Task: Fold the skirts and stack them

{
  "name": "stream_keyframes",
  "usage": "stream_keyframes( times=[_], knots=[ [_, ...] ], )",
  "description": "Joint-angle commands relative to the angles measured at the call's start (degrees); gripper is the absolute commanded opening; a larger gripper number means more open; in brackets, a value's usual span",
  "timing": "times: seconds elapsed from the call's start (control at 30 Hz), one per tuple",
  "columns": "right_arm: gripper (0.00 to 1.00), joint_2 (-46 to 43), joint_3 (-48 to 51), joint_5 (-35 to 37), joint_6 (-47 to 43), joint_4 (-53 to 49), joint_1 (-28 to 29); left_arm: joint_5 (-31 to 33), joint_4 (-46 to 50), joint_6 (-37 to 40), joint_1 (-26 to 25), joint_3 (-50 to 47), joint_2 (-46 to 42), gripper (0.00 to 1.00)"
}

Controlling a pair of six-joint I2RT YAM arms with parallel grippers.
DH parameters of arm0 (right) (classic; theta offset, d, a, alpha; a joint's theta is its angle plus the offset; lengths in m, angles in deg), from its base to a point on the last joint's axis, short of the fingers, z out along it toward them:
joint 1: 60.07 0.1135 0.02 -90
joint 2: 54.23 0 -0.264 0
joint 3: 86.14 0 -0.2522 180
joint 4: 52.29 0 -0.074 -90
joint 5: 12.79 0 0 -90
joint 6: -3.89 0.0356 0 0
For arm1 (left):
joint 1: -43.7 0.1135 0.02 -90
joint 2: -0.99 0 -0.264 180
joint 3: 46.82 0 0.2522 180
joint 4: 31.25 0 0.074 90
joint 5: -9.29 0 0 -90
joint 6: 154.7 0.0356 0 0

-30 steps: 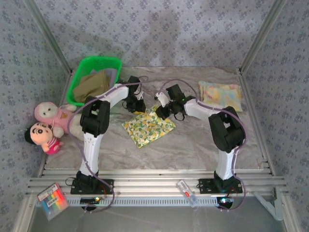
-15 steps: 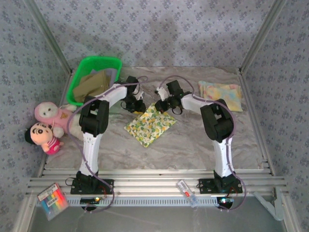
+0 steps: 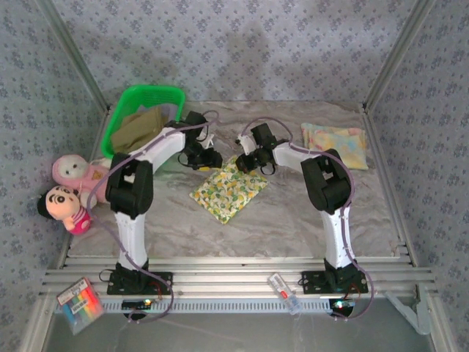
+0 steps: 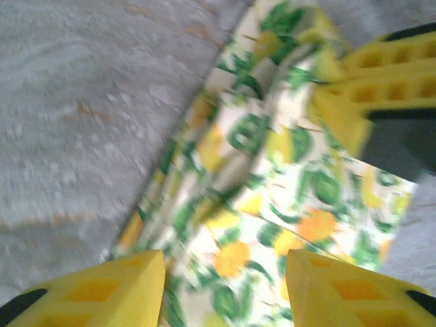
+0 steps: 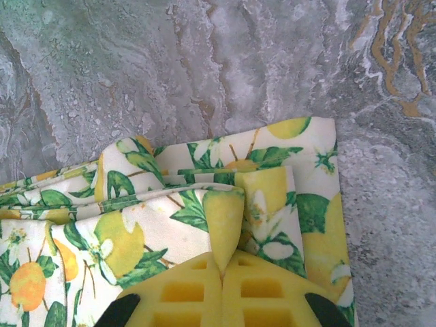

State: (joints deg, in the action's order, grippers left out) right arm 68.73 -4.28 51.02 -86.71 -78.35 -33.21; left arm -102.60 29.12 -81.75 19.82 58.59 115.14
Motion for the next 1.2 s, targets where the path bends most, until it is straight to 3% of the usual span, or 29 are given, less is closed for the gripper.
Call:
stream_keyframes(
  times=[0.0,0.1,0.23,0.43,0.57,0.83,1.03,1.1,1.17],
  knots=[
    [0.00,0.9,-1.1,1.1,1.8,-1.6,0.4,-2.4,-3.9,-8.9,-4.1,-5.2,-6.2,0.49],
    [0.00,1.1,-0.9,1.4,2.2,-1.3,0.4,-3.8,-7.4,-14.7,-7.0,-9.2,-6.6,0.46],
    [0.00,1.1,-0.6,2.3,2.6,-1.4,0.4,-0.1,-7.4,-19.1,-8.5,-13.4,-5.1,0.42],
    [0.00,0.9,-0.1,2.5,2.8,-1.8,0.2,7.9,-9.1,-23.9,-5.2,-23.9,-5.6,0.37],
    [0.04,-0.4,-0.2,3.5,3.1,-3.4,0.0,5.9,-13.8,-25.3,-3.2,-29.2,-6.3,0.38],
    [0.41,-10.3,3.3,15.1,12.4,-5.4,1.9,7.0,-13.1,-23.9,-3.0,-27.9,-5.1,0.37],
    [0.74,-11.0,3.0,5.8,15.0,-7.5,6.5,7.3,-13.2,-23.8,-2.5,-28.3,-5.0,0.37],
    [0.80,-10.2,3.4,2.9,17.1,-5.9,7.3,7.5,-13.7,-23.9,-2.3,-28.8,-5.1,0.37],
    [1.00,-9.2,4.3,-0.3,19.6,-3.9,7.5,7.4,-14.0,-23.8,-2.1,-28.8,-4.9,0.37]
  ],
)
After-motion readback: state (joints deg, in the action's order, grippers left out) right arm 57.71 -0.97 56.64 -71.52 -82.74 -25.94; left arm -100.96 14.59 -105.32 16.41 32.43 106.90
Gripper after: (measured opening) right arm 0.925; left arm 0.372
